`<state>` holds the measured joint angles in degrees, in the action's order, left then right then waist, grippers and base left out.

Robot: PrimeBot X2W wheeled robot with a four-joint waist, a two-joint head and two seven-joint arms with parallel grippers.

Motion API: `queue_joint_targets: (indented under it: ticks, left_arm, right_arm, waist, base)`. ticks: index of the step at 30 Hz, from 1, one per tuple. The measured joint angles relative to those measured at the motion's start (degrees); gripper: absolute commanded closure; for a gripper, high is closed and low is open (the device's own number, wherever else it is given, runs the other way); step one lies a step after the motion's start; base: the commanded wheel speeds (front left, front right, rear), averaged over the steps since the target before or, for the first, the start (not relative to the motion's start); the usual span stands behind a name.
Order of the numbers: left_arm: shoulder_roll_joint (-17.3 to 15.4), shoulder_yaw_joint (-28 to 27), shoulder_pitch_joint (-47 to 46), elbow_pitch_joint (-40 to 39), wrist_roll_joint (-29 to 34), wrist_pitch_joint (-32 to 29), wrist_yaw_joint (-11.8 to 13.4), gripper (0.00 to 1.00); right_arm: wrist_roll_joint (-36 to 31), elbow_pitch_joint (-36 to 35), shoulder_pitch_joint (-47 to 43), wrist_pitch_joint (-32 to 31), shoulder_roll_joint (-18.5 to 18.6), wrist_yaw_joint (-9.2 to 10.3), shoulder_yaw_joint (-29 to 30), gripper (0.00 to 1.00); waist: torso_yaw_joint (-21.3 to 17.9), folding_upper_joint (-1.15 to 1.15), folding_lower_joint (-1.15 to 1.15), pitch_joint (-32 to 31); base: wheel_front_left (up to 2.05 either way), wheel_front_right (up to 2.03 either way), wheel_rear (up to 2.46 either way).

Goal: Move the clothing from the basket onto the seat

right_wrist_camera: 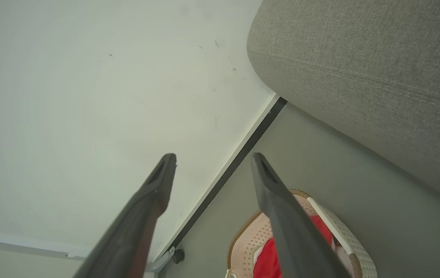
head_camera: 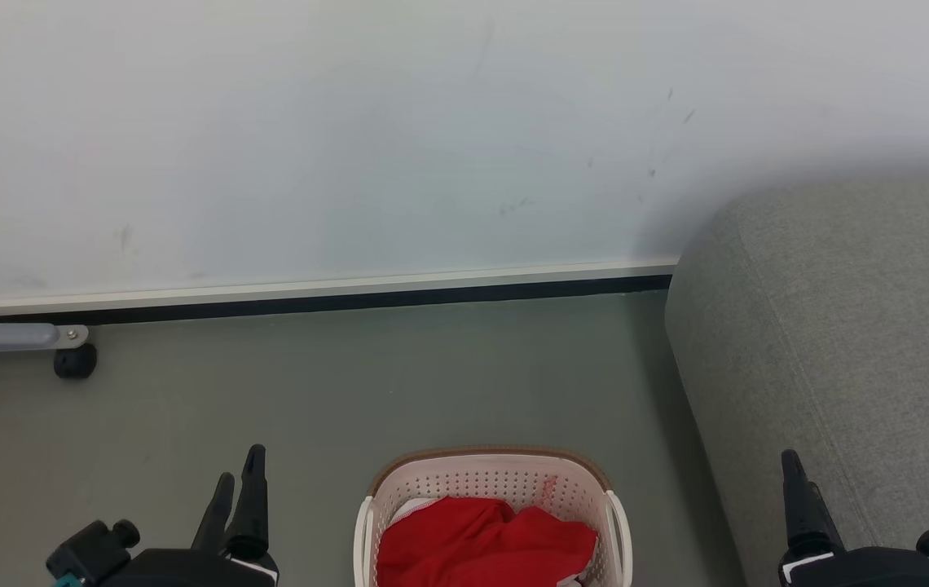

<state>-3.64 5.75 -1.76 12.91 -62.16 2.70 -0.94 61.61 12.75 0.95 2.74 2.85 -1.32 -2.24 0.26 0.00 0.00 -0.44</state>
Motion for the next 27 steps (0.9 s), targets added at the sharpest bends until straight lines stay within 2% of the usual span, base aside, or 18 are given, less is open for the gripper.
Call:
queue_joint_targets:
  ticks: [14,27]
  left_arm:
    - [-2.3,4.6,-0.1,-0.2,16.3,3.0,2.0,0.0]
    - [-3.8,7.6,0.1,-0.5,28.8,5.6,4.0,0.0]
  right_arm:
    - [-11.4,-1.3,-0.6,2.9,0.5,1.91,-3.3,0.0]
    - [-21.2,-1.8,-1.8,5.7,1.0,3.44,-6.1,0.0]
  waist:
    - [-0.1,0.0,0.0,-0.1]
    - [-0.1,0.0,0.0,-0.5]
  base:
    - [0.0,0.0,0.0]
    - [0.0,0.0,0.0]
